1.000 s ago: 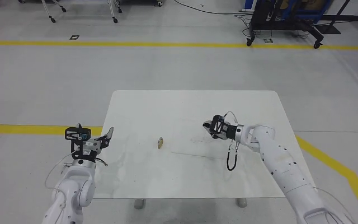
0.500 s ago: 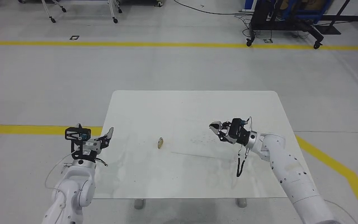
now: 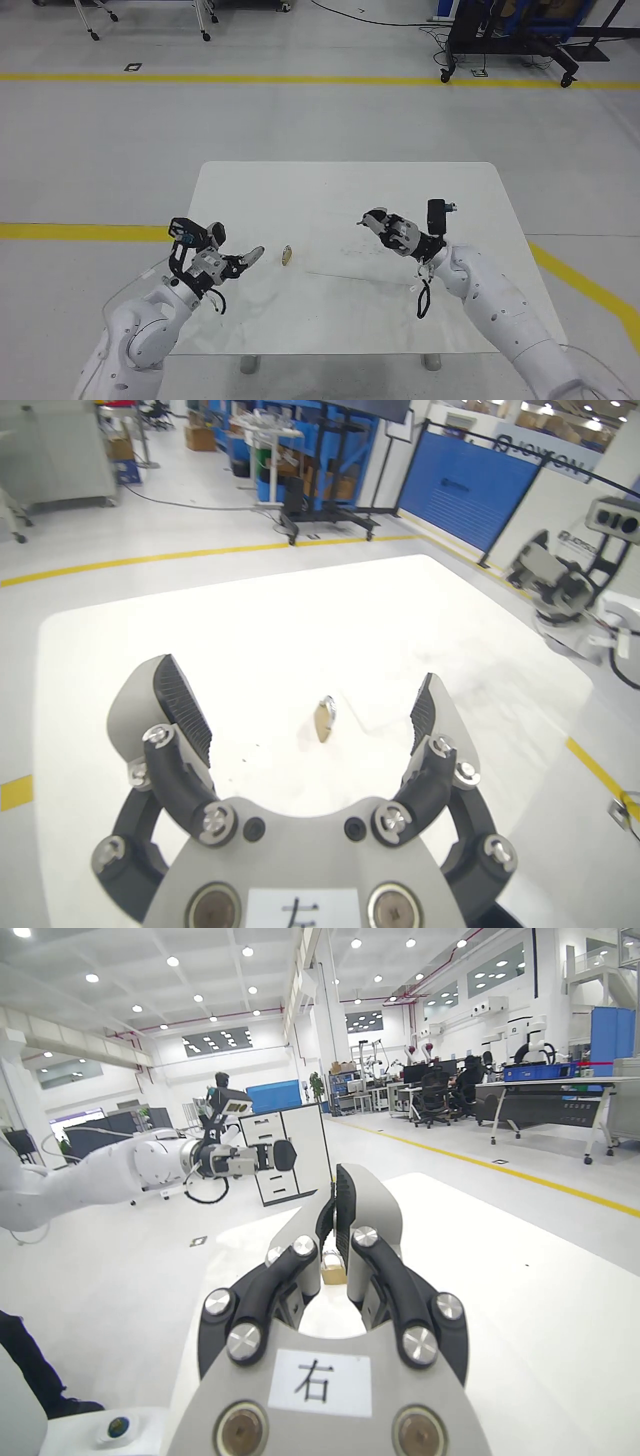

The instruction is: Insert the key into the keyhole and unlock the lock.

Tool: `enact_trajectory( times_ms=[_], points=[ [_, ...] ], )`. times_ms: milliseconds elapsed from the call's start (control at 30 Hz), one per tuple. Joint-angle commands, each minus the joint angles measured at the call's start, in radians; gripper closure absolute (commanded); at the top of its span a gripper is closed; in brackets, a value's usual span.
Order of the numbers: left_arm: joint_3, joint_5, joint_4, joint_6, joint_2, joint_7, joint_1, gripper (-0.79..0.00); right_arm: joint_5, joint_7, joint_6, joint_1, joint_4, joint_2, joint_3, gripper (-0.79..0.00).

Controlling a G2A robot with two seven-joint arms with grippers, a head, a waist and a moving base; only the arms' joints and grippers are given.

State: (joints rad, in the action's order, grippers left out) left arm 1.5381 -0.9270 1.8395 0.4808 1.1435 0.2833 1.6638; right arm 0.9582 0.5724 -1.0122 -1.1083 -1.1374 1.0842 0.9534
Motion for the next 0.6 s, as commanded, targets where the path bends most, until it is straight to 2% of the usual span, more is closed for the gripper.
enact_trajectory(
  times_ms=[0, 300, 400, 567],
  points=[
    [0.0, -0.01, -0.001, -0.021, 0.0, -0.033, 0.0, -0.785, -0.018, -0.004, 0.0, 0.003, -0.003, -0.004, -0.011, 0.0],
    [-0.007, 0.015, -0.007, -0.023, 0.001, -0.03, 0.0, -0.785, -0.018, -0.004, 0.0, 0.003, -0.003, -0.004, -0.011, 0.0],
    [-0.026, 0.096, -0.02, 0.015, 0.0, 0.04, -0.022, -0.785, -0.018, -0.004, 0.0, 0.003, -0.003, -0.004, -0.011, 0.0],
    [-0.053, 0.335, -0.031, 0.089, -0.006, 0.221, -0.058, -0.785, -0.199, -0.033, 0.0, -0.014, -0.02, 0.007, -0.041, 0.0]
  ],
)
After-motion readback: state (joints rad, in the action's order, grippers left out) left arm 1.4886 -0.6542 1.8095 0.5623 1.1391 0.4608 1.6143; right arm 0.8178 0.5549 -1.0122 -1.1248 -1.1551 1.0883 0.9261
